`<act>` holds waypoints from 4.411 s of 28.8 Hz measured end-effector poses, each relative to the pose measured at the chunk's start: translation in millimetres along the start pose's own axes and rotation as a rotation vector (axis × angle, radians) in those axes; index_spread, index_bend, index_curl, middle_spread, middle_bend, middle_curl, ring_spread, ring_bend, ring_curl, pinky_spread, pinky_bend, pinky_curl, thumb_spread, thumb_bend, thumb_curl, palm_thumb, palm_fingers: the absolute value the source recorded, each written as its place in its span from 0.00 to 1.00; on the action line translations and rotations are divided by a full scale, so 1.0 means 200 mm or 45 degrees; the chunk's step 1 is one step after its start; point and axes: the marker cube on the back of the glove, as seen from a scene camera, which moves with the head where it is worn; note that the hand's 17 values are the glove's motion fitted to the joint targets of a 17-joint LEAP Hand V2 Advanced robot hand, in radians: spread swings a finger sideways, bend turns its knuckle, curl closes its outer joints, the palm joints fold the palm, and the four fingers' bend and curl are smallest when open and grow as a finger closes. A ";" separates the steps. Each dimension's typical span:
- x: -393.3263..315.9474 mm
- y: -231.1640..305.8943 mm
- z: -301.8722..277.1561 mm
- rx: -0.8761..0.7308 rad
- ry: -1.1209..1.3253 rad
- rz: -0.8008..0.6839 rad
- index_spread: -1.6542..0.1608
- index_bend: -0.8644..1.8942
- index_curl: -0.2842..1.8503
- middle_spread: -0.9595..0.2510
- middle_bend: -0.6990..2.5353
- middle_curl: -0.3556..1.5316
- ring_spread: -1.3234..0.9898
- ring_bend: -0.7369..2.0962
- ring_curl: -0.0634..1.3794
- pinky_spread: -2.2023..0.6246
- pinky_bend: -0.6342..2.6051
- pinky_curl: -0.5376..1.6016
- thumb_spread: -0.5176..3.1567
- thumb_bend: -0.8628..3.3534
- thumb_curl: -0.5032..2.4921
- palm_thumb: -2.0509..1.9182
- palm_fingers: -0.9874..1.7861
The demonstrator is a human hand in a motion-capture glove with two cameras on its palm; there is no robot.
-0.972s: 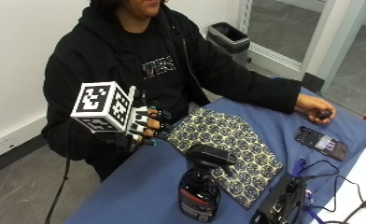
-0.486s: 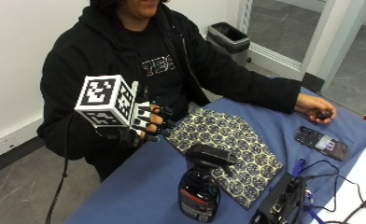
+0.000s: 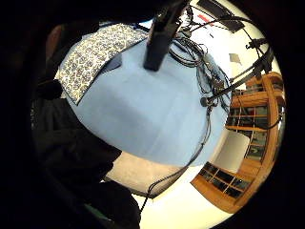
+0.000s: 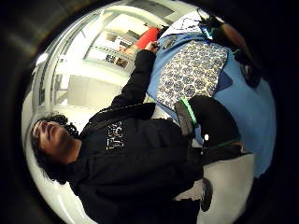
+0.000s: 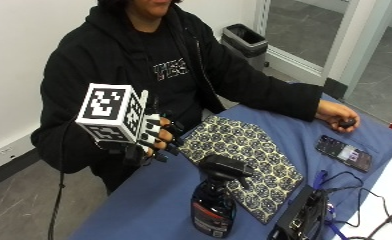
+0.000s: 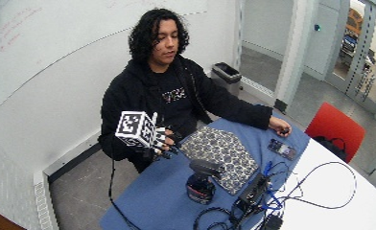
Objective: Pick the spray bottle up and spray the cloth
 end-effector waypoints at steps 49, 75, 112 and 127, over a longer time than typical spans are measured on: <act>0.64 -0.81 -0.09 0.473 -1.277 0.137 0.78 0.39 0.32 0.69 0.39 0.45 0.50 0.47 0.35 0.71 0.32 0.43 0.42 0.23 0.32 0.76 0.88; 0.26 -0.83 -0.03 0.345 -0.828 0.052 0.77 0.43 0.39 0.65 0.43 0.49 0.49 0.52 0.40 0.68 0.35 0.46 0.46 0.22 0.35 0.76 0.85; -0.11 -0.62 0.43 -1.664 0.196 0.522 0.78 0.41 0.42 0.67 0.43 0.50 0.50 0.51 0.39 0.70 0.35 0.45 0.49 0.21 0.37 0.78 0.82; -0.19 -0.71 0.46 -1.651 0.139 0.454 0.78 0.40 0.43 0.67 0.42 0.50 0.49 0.50 0.39 0.70 0.34 0.45 0.50 0.21 0.37 0.78 0.81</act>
